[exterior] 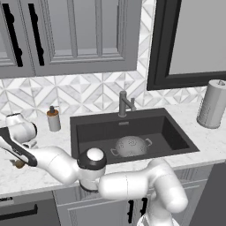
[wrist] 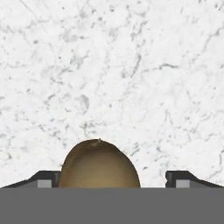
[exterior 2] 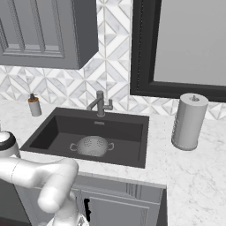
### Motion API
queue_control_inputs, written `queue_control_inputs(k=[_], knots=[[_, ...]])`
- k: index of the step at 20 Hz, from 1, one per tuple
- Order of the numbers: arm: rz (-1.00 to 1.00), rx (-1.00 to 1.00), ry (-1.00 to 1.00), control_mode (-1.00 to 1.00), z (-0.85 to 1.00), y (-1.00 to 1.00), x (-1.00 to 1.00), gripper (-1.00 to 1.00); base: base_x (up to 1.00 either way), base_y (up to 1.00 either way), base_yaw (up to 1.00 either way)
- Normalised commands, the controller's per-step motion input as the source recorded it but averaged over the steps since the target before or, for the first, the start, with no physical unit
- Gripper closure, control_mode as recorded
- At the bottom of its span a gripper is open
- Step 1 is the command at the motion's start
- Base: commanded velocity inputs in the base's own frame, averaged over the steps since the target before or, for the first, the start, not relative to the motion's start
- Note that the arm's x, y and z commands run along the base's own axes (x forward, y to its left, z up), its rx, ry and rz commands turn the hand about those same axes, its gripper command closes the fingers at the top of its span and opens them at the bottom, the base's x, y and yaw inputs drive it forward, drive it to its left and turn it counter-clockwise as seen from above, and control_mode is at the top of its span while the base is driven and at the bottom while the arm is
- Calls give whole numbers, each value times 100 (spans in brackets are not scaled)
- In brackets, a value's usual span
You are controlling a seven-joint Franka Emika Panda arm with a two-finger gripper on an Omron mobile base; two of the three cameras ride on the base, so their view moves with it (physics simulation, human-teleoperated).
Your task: Put the colander in the sink, put the kiwi in the colander, and turn on the sink faucet and pour water over the colander.
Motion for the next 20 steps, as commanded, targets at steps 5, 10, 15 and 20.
queue_control_inputs(k=[5,10,15,20], knots=[[0,0,-4,-100,0,-22,-7,100,0,0,0],[-5,-4,-19,-100,0,-43,-18,100,0,0,0],[-8,-3,-33,-100,0,-65,-28,100,0,0,0],[-9,0,-29,-100,0,-77,-28,100,0,0,0]])
